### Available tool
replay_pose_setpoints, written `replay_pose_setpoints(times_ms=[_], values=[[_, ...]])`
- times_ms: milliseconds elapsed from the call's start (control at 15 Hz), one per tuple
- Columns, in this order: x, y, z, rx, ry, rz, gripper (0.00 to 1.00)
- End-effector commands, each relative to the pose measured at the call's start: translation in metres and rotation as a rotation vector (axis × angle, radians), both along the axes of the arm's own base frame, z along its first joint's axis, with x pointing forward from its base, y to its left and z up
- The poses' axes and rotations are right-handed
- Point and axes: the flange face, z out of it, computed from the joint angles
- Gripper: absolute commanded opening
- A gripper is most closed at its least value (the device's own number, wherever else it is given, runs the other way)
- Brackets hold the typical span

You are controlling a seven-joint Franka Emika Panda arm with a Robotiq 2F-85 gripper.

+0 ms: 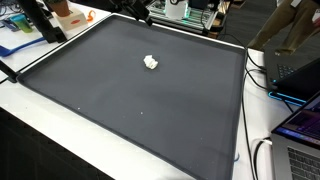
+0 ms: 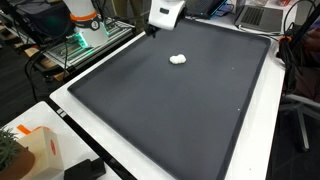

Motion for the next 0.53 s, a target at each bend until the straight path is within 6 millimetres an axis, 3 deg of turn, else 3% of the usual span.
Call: replay_pose_setpoints(times_ms=[0, 333, 400, 467], values=[[-0.061, 0.030, 0.027, -0.080, -0.114, 0.146, 1.00], [-0.124, 0.062, 0.059, -0.154, -0.312, 0.252, 1.00], [-0.123, 0.060, 0.070, -0.130, -0.368, 0.213, 1.00], [-0.099, 0.065, 0.056, -0.135, -0.270, 0.222, 1.00]])
